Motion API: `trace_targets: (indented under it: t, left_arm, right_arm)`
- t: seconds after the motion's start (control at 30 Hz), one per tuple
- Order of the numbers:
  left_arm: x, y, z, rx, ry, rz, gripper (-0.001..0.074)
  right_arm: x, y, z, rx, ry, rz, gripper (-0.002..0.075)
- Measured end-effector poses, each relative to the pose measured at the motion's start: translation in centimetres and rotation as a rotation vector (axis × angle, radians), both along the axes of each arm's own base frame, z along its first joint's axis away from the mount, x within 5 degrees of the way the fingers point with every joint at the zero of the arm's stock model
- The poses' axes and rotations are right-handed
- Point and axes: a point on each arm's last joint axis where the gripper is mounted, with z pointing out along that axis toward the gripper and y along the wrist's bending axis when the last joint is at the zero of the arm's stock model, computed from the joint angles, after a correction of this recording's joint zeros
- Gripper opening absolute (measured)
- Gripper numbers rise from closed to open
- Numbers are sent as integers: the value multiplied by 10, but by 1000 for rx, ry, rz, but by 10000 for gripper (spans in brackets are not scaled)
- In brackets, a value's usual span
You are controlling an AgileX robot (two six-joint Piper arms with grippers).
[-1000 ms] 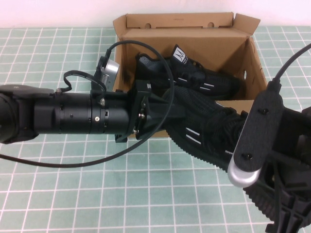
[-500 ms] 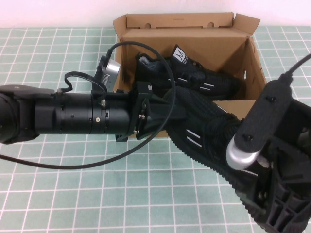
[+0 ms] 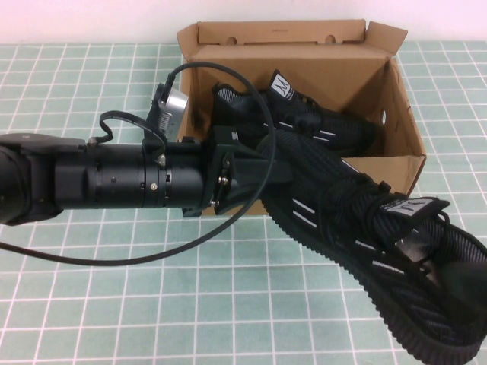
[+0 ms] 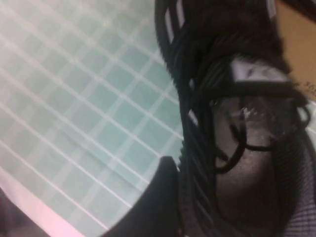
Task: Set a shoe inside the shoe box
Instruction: Hand over the shoe
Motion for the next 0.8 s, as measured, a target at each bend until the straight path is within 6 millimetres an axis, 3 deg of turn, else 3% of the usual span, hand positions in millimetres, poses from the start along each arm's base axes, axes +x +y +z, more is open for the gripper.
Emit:
trace_targets:
  t: [0.17, 0.37, 0.5, 0.63, 0.8]
  left_arm:
    - [0, 0, 0, 6, -33, -9, 147]
    - [0, 0, 0, 9, -49, -13, 147]
    - [0, 0, 0, 10, -52, -14, 147]
    - [0, 0, 0, 10, -54, -14, 147]
    - [0, 0, 0, 10, -55, -15, 147]
  right_arm:
    - [-10, -14, 15, 320, 88, -226, 666]
    - [-5, -5, 27, 757, 300, -498, 666]
    - [6, 9, 17, 852, 389, -592, 666]
    - [15, 23, -6, 841, 468, -677, 666]
    - [17, 28, -22, 885, 509, -693, 666]
